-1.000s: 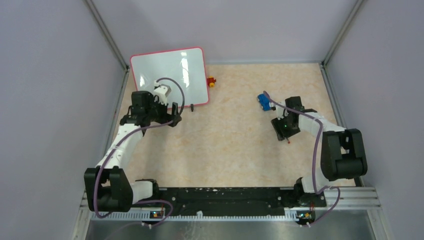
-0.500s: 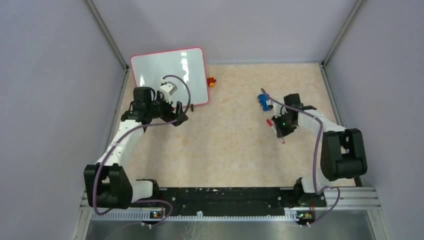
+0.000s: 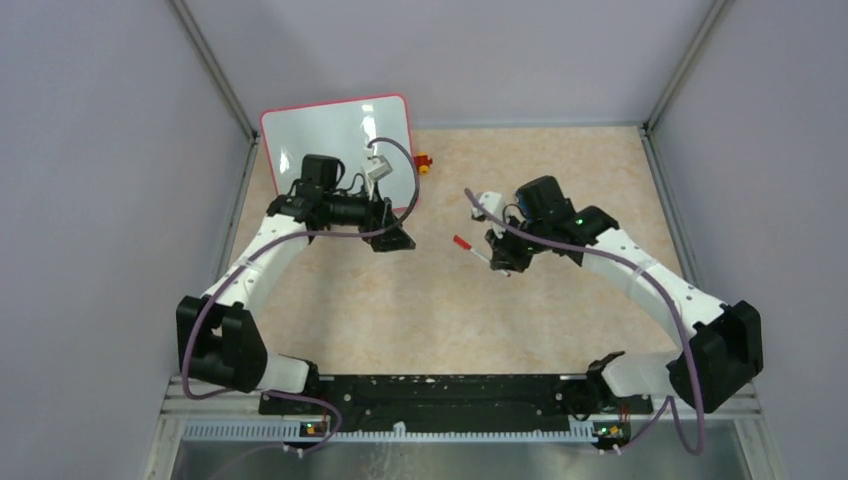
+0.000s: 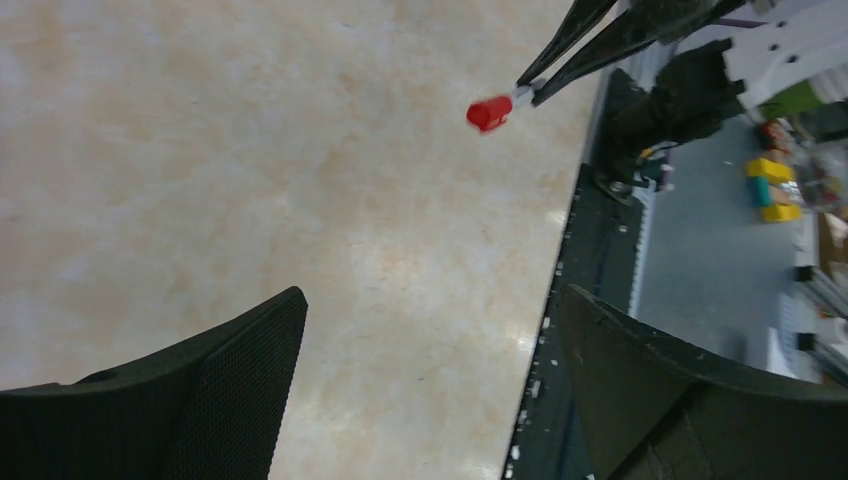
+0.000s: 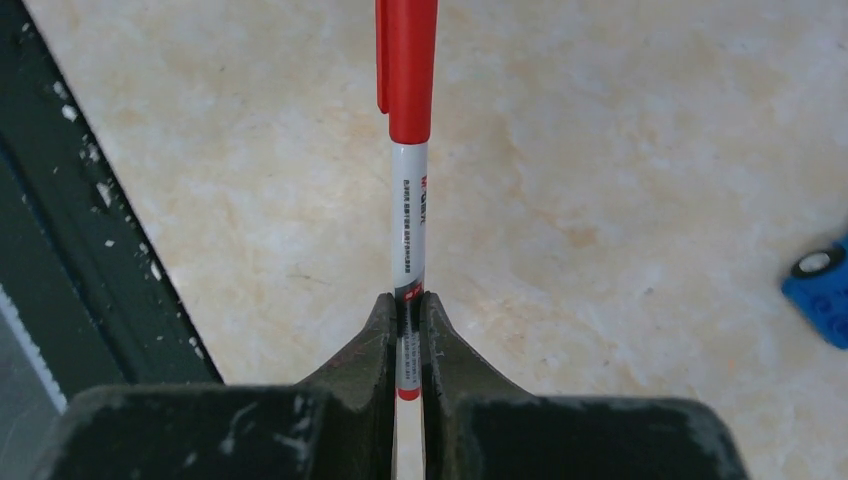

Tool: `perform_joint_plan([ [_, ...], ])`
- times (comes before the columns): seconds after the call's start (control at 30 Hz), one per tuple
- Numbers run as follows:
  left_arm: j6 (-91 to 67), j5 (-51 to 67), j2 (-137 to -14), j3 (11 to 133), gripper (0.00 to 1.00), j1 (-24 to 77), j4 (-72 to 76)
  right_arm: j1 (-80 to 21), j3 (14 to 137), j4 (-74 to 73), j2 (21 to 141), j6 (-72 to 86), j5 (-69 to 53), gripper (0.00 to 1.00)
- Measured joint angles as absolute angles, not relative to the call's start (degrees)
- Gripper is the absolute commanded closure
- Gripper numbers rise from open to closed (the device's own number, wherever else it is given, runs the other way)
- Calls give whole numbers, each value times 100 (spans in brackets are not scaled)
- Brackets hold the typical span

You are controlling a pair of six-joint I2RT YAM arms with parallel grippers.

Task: Write a sentence on the whiteboard
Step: Pass from the right arm to the left

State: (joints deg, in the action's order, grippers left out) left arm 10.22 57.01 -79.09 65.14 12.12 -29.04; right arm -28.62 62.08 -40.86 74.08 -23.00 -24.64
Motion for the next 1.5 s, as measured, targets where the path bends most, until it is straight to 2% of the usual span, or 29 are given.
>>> perform_joint_plan([
  [0.17, 458, 6274, -8197, 6512, 8, 1640, -3050, -3940, 6554, -4456, 7472, -2471, -2215, 100],
  [0.37, -237, 6584, -8239, 6143, 17, 1973, -2803, -4405, 7091, -4641, 7734, -2676, -1925, 100],
  [0.6, -851, 7006, -8254, 5780, 50, 2038, -2421, -4877, 7210, -4742, 7957, -2845, -1737, 100],
  [0.67, -1015, 7140, -8272, 5732, 57, 2038, -2228, -4899, 7210, -4768, 7959, -2875, -1695, 100],
  [0.97, -1367, 7367, -8440, 5581, 58, 2091, -1831, -4967, 7341, -4805, 7970, -2963, -1588, 100],
  [1.07, -1398, 7373, -8466, 5581, 69, 2150, -1791, -4989, 7373, -4821, 7972, -2987, -1579, 100],
  [1.2, -1446, 7376, -8490, 5579, 99, 2196, -1756, -5015, 7406, -4862, 8001, -2989, -1540, 98],
  [1.3, -1518, 7391, -8490, 5531, 100, 2189, -1678, -5015, 7406, -4858, 8001, -2985, -1538, 43],
  [1.33, -1538, 7417, -8490, 5496, 100, 2180, -1594, -5015, 7406, -4853, 8001, -2943, -1549, 28],
  [1.4, -1584, 7474, -8488, 5439, 100, 2158, -1461, -4978, 7391, -4733, 7959, -2786, -1599, 9],
  [1.43, -1608, 7520, -8488, 5413, 100, 2126, -1391, -4873, 7354, -4598, 7889, -2718, -1715, 3],
  [1.5, -1664, 7577, -8475, 5393, 100, 2060, -1286, -4556, 7297, -4329, 7642, -2504, -1953, 1],
])
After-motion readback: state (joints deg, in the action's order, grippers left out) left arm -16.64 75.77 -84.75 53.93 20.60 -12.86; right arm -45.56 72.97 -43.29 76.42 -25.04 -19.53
